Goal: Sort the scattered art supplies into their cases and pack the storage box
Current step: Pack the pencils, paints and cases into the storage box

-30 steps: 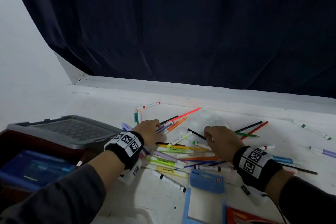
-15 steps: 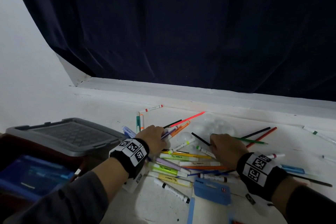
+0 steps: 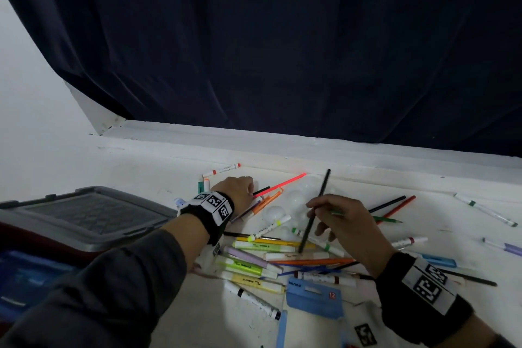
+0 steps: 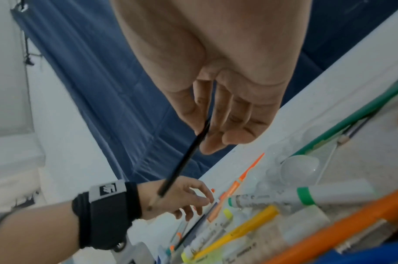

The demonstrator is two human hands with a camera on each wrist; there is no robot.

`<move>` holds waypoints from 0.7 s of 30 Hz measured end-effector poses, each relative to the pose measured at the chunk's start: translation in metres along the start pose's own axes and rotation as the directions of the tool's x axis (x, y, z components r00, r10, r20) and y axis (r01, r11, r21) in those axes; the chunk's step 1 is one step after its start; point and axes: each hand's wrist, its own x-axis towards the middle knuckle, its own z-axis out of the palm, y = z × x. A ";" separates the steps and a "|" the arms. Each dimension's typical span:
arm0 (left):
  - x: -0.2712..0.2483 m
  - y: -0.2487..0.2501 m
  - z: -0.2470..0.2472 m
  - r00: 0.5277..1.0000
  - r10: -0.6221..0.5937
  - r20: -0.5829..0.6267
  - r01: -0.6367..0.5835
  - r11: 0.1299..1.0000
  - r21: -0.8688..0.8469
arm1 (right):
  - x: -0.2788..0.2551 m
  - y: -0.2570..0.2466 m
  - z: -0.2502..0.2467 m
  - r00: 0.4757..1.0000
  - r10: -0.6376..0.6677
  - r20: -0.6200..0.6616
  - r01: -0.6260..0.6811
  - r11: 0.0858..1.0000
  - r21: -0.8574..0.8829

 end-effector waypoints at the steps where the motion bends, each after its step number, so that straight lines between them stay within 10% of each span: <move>1: 0.004 0.002 0.000 1.000 0.004 0.013 -0.004 1.000 0.014 | -0.003 -0.001 -0.003 1.000 0.027 0.001 -0.027 0.999 0.030; 12: 0.029 0.005 0.004 0.998 0.054 -0.046 -0.045 0.982 0.182 | -0.048 -0.003 -0.028 0.974 -0.044 -0.220 0.026 0.996 -0.087; 21: 0.006 -0.005 -0.016 0.991 0.017 -0.134 -0.030 0.995 -0.095 | -0.091 -0.018 -0.031 0.965 0.069 -0.254 -0.019 0.981 0.193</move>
